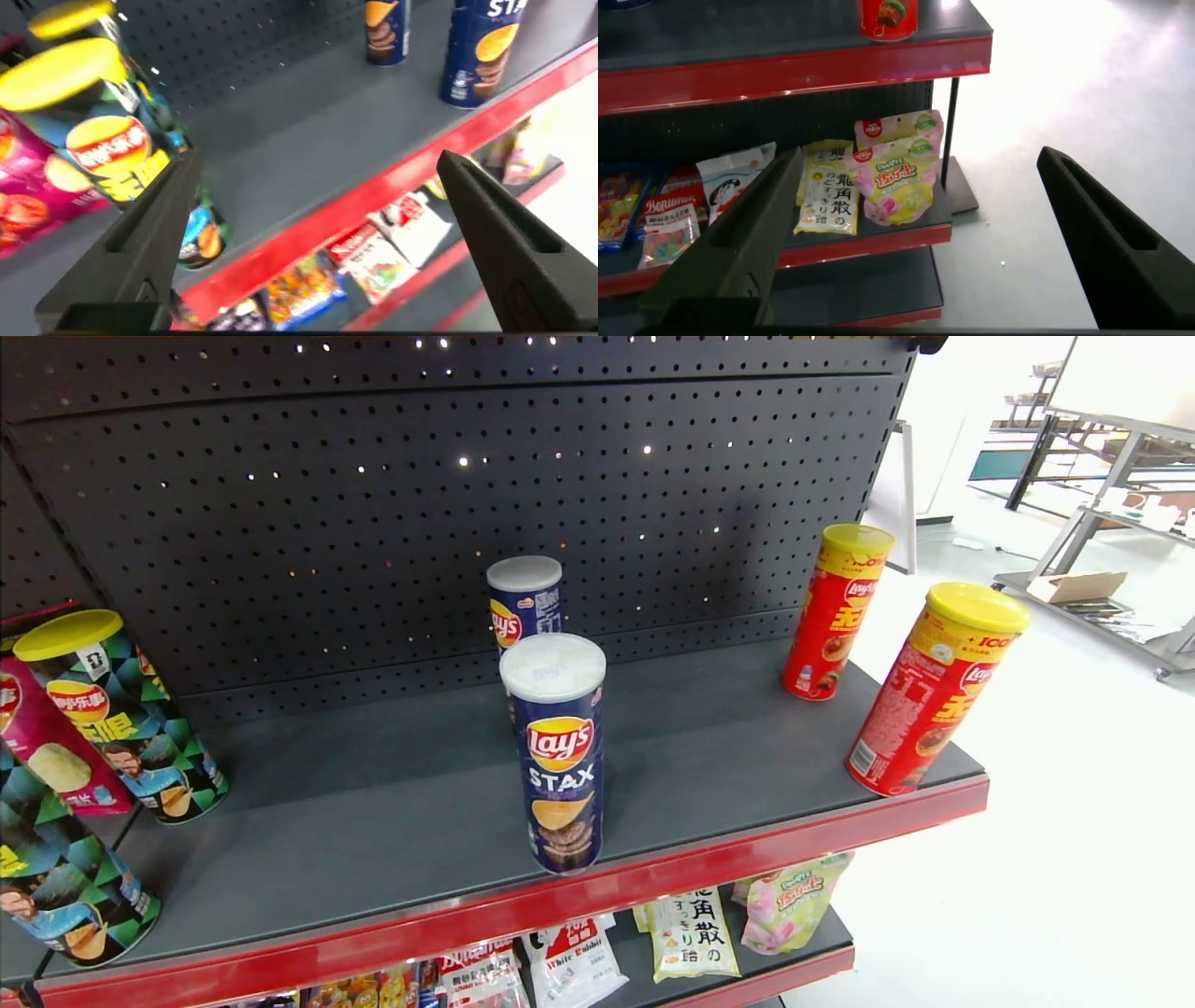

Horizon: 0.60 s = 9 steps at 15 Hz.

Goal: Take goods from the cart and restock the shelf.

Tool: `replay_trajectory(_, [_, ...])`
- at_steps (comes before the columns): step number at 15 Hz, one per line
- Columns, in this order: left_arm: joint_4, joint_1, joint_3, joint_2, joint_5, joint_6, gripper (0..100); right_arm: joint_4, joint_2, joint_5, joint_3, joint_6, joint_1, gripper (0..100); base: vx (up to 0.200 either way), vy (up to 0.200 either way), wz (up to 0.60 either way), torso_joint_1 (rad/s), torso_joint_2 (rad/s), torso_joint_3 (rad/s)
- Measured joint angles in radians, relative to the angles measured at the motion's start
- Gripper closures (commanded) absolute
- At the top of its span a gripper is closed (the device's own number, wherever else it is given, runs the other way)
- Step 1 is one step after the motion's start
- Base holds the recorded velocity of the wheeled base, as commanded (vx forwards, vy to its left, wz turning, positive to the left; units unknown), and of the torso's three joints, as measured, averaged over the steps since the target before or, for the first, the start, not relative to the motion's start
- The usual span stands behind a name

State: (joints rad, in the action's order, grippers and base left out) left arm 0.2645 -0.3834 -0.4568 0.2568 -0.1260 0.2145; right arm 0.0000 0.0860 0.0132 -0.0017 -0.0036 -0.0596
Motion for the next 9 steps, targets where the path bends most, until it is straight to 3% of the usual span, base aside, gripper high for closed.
replay_trajectory(1, [-0.001, 0.0, -0.001, -0.007, -0.019, 0.017, 0, 0.0, 0.0, 0.0, 0.0, 0.0, 0.0, 0, -0.2, 0.0, 0.0, 0.002, 0.01, 0.002])
replay_trajectory(3, [-0.001, 0.001, -0.001, -0.016, -0.074, 0.02, 0, 0.0, 0.0, 0.0, 0.0, 0.0, 0.0, 0, -0.2, 0.0, 0.0, 0.015, 0.01, 0.0])
replay_trajectory(4, [-0.003, 0.001, -0.001, -0.019, -0.081, 0.02, 0, 0.0, 0.0, 0.001, 0.0, 0.0, 0.0, 0, -0.2, -0.2, 0.0, -0.007, 0.0, -0.002])
replay_trajectory(8, [-0.007, 0.001, -0.002, -0.027, -0.079, 0.015, 0, 0.0, 0.001, 0.002, 0.0, -0.004, -0.002, 0, 0.0, 0.0, 0.0, 0.0, 0.0, 0.0])
replay_trajectory(9, [-0.005, -0.001, 0.002, -0.027, -0.079, 0.014, 0, 0.001, 0.0, 0.002, 0.0, -0.006, -0.001, 0, 0.0, 0.0, 0.6, 0.027, 0.01, -0.012])
